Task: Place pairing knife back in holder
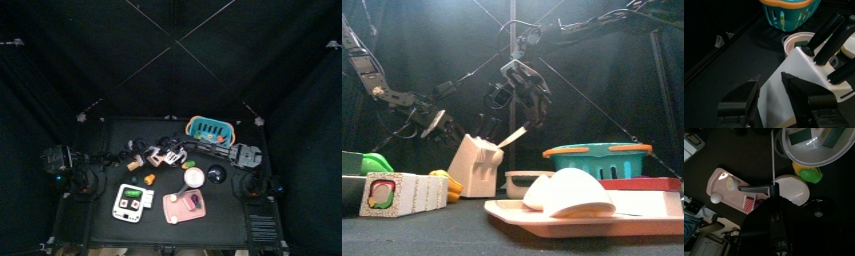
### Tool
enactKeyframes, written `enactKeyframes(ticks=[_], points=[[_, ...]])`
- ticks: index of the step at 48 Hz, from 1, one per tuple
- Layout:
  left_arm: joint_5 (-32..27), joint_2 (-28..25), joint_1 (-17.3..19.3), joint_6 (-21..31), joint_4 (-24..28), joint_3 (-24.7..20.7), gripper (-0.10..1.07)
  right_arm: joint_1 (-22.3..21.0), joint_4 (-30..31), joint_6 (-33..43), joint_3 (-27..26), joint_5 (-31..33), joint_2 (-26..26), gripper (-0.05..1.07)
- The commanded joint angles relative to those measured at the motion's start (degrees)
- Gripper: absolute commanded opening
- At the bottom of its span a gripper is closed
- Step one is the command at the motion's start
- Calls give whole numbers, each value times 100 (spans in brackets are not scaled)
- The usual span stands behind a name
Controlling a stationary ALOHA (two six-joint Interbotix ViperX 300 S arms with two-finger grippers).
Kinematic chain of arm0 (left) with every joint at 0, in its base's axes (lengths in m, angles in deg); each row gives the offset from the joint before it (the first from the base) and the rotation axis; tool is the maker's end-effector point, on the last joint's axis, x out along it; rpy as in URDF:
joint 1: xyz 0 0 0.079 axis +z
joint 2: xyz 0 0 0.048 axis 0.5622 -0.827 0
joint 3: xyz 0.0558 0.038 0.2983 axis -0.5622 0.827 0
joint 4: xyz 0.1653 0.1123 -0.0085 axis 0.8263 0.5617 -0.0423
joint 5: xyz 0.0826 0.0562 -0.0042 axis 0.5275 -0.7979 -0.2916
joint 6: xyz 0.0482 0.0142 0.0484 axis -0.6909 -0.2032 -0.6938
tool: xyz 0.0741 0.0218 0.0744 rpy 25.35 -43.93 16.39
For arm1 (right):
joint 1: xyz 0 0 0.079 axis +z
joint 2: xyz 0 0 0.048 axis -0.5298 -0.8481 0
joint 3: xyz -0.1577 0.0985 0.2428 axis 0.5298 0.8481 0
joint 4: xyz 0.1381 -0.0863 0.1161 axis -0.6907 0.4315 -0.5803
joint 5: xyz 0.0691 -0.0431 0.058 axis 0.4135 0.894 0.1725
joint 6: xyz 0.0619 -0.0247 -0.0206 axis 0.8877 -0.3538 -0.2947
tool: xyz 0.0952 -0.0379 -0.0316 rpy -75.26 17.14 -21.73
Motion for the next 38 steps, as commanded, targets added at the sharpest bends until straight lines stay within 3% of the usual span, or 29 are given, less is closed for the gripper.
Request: enactKeyframes(ticks=[1, 38], points=[[44, 0, -9, -9, 9, -53, 78, -18, 0, -9, -70, 9, 158, 42], [44, 0, -18, -9, 18, -70, 78, -35, -53, -9, -369, 0, 9, 42]])
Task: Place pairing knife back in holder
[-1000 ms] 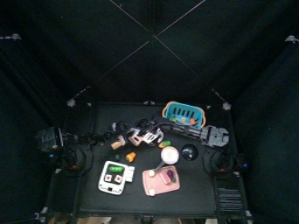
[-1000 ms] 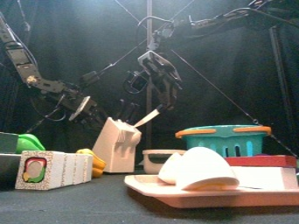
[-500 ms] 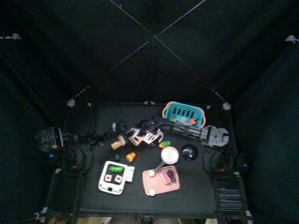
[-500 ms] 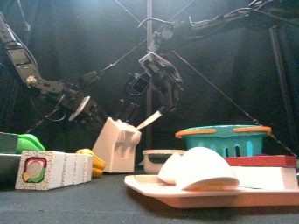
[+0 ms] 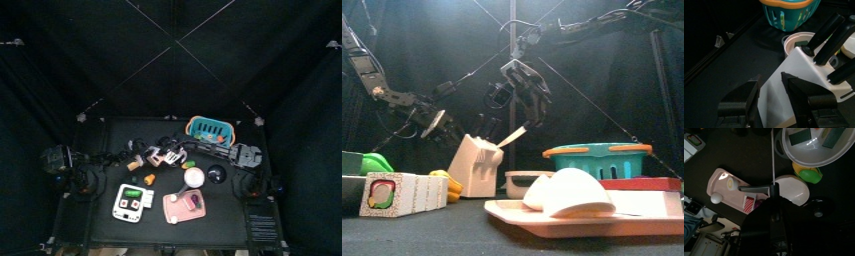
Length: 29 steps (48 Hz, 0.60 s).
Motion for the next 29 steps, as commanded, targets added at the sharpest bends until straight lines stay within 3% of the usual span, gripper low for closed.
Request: enactKeyframes(ticks=[1, 29], points=[[35, 9, -9, -9, 9, -70, 78, -26, -18, -18, -246, 0, 88, 42], [35, 9, -9, -9, 9, -79, 78, -44, 26, -9, -765, 70, -176, 43]])
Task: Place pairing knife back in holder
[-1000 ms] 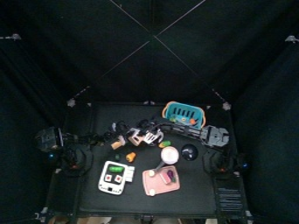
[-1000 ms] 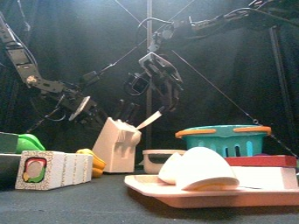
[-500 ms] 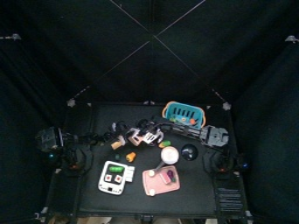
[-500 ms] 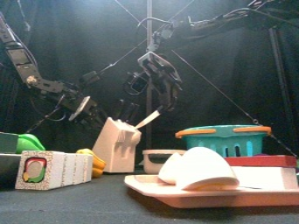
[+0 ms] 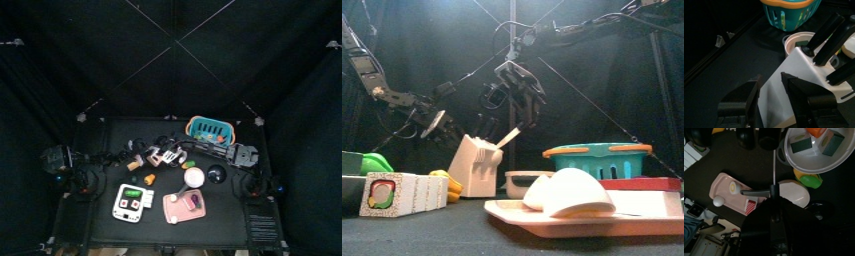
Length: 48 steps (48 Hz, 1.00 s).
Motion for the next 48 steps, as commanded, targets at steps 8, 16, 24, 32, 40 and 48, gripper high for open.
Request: enactKeyframes(ticks=[8, 16, 24, 32, 40, 48], points=[[35, 9, -18, -9, 9, -70, 78, -35, -18, -9, -457, -18, 0, 43], [35, 9, -18, -9, 9, -79, 78, -44, 26, 0, -624, -35, -53, 43], [44, 9, -18, -9, 9, -79, 78, -44, 255, 0, -756, -35, -105, 43], [44, 0, -18, -9, 9, -79, 78, -44, 299, 0, -870, -123, -176, 43], [44, 9, -18, -9, 9, -70, 78, -44, 308, 0, -940, -290, -211, 45], [35, 9, -18, -9, 9, -70, 78, -70, 299, 9, -940, -457, -211, 51]])
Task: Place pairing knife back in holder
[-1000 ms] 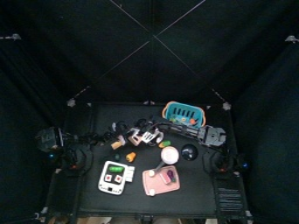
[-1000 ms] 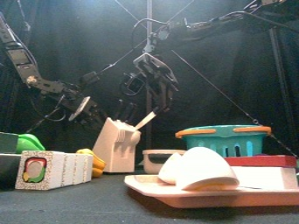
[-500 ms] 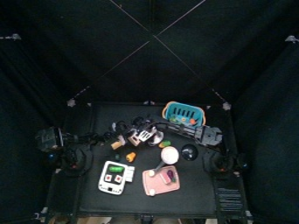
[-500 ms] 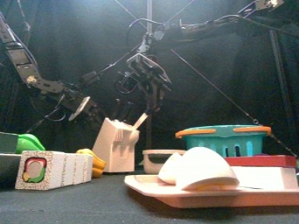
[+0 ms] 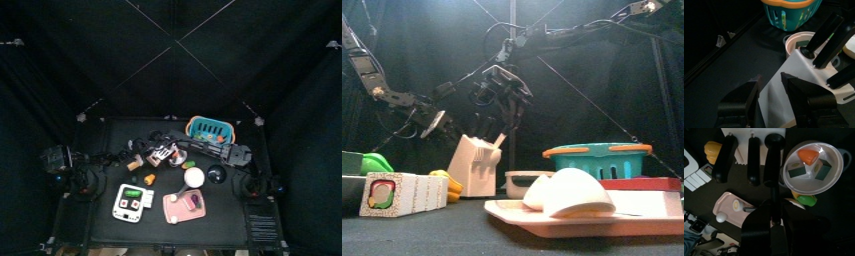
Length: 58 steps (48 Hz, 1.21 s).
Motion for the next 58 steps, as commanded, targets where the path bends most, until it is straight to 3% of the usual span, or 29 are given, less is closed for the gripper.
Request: enactKeyframes(ticks=[1, 21, 41, 58], points=[[44, 9, -18, 9, 9, -70, 78, -53, -18, -9, -202, -123, 158, 52], [44, 9, -18, 9, 9, -62, 78, -44, 44, -9, -167, -114, 158, 80], [79, 123, -18, 0, 9, -18, 78, 70, 431, -9, -35, 26, 360, 80], [97, 167, -26, 0, 53, 0, 78, 167, 606, 35, 483, 18, 826, 80]])
